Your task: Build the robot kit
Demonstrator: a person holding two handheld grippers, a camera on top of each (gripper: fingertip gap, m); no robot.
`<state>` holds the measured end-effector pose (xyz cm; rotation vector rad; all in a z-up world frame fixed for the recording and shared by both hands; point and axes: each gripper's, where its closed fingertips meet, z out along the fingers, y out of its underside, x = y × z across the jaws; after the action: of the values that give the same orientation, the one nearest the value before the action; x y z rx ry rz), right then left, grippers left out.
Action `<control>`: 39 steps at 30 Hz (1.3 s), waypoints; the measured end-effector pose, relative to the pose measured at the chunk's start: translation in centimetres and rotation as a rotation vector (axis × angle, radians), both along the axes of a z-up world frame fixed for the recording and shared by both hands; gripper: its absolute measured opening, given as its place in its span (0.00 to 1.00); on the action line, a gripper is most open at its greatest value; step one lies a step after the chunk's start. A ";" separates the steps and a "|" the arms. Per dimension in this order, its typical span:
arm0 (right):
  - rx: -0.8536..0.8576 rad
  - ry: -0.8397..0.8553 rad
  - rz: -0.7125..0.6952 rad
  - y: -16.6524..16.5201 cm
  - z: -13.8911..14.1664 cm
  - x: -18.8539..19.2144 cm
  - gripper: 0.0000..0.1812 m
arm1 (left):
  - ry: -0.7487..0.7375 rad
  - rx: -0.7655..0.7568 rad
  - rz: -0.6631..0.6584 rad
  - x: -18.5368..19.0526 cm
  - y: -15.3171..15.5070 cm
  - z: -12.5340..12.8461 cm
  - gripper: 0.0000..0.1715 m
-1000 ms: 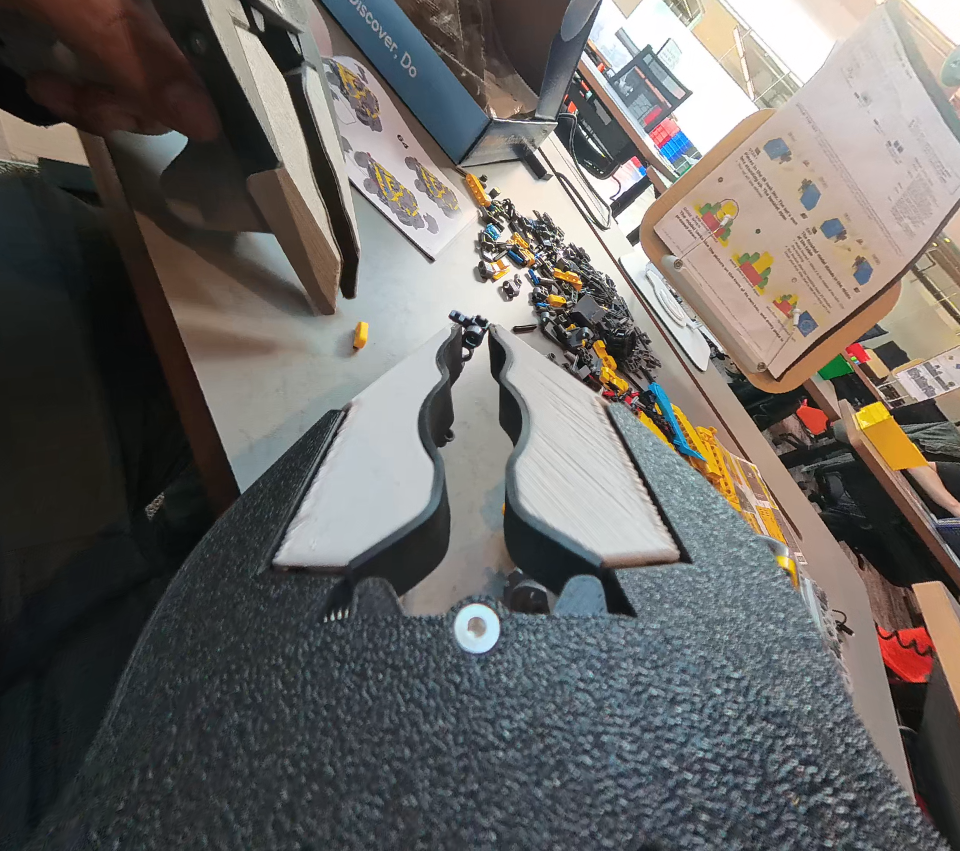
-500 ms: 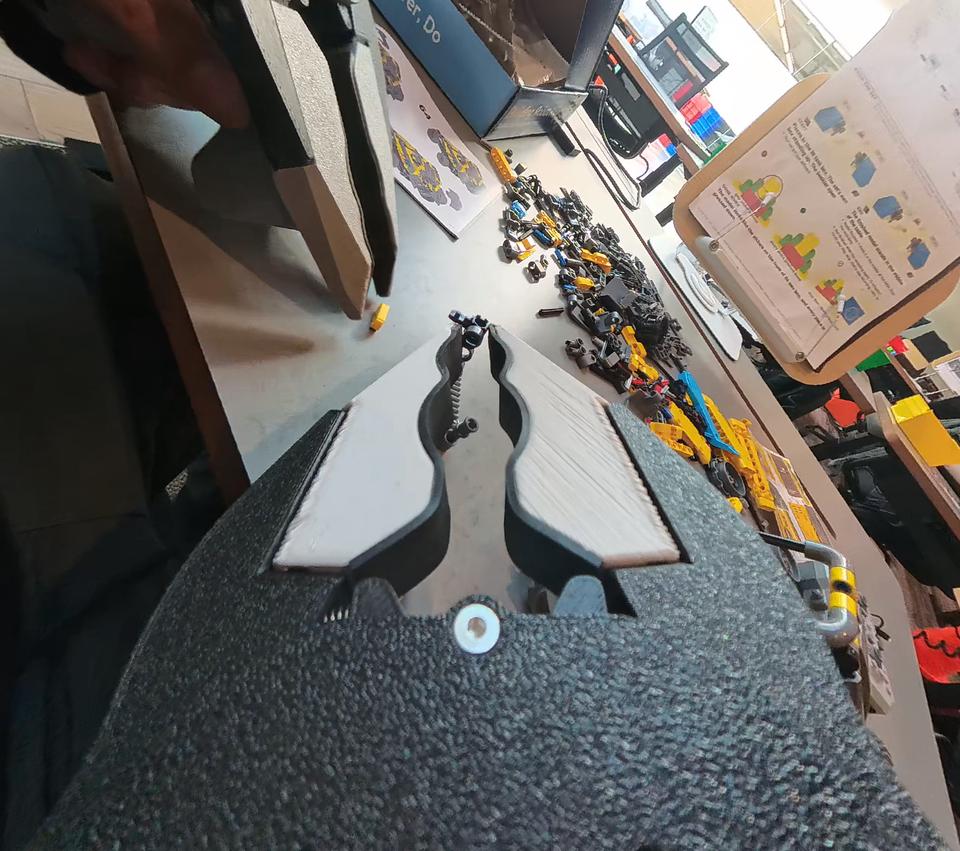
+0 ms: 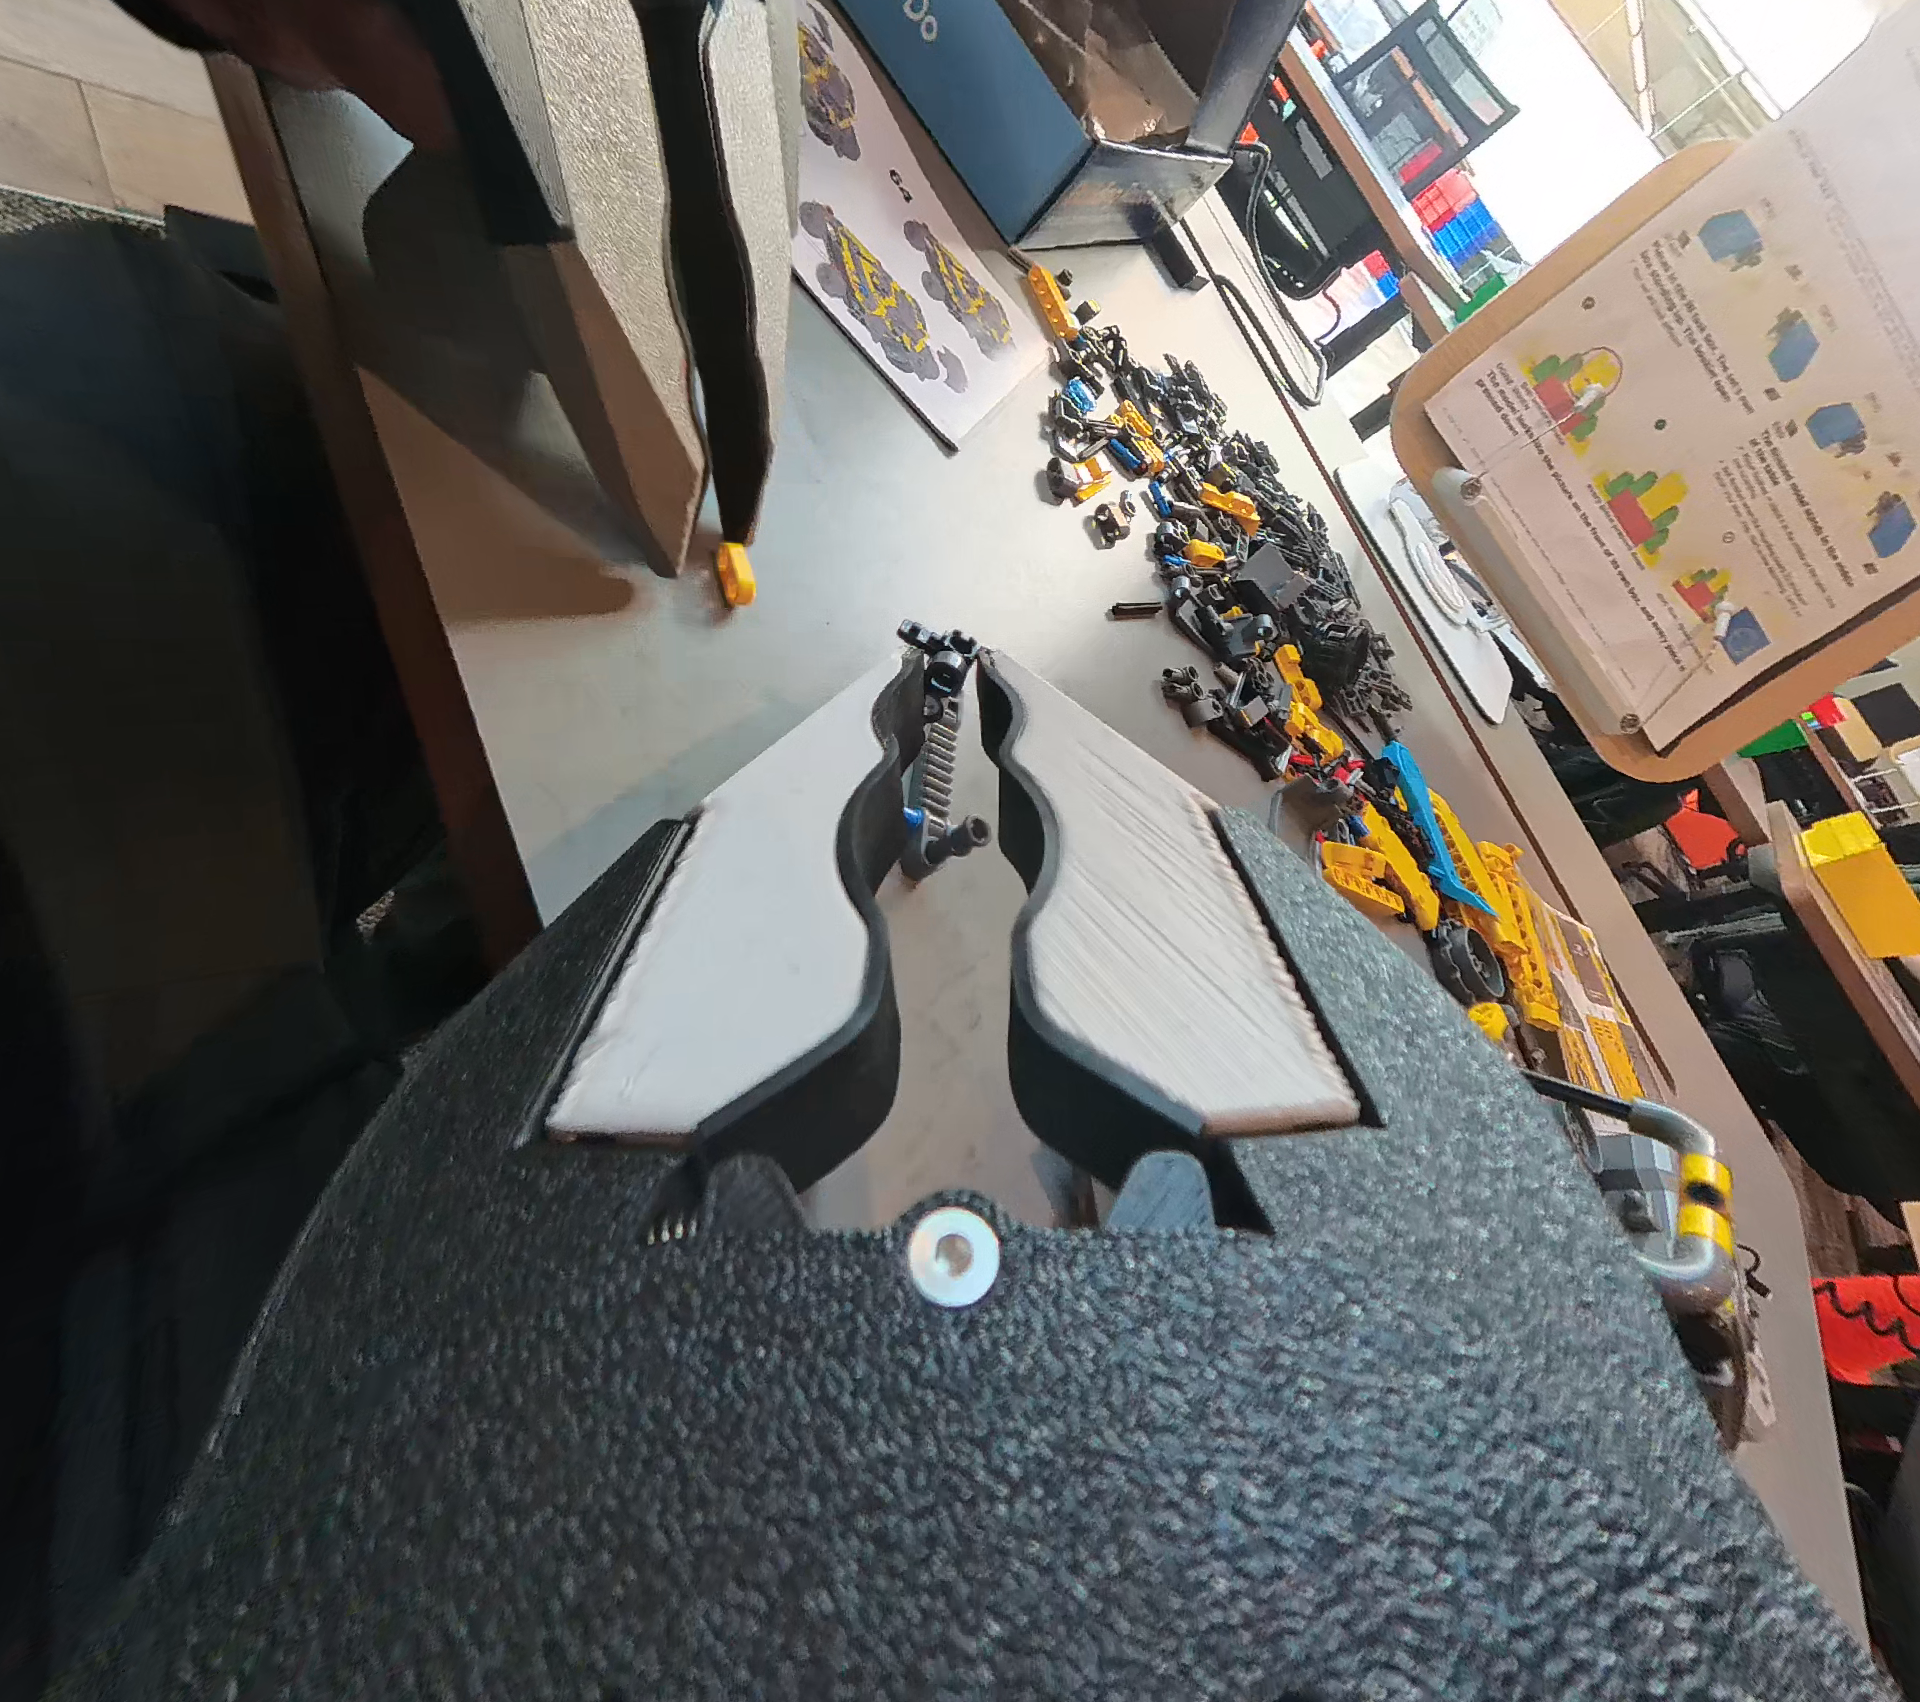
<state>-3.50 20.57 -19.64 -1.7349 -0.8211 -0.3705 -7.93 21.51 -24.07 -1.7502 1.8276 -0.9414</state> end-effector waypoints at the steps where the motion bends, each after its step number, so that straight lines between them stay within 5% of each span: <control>1: -0.006 -0.004 0.003 0.0 -0.1 -0.1 0.06 | -0.002 0.006 -0.006 -0.2 0.0 0.0 0.12; 9: -0.039 -0.051 0.014 0.1 -1.0 -0.5 0.06 | -0.046 0.045 0.002 0.0 0.9 0.8 0.09; 14: -0.040 -0.044 0.012 0.1 -1.0 -0.4 0.06 | -0.018 0.153 -0.133 0.3 0.3 0.3 0.08; 23: -0.042 -0.026 0.007 0.0 -0.8 -0.2 0.06 | -0.012 0.557 -0.439 -0.6 -0.7 -0.2 0.01; 39: -0.040 -0.031 0.003 -0.1 -0.6 -0.2 0.06 | 0.079 1.268 -0.569 -0.2 0.8 -0.1 0.00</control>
<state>-3.75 20.47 -20.24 -1.7692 -0.8588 -0.3823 -8.15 22.33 -24.22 -0.4916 2.1997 0.2255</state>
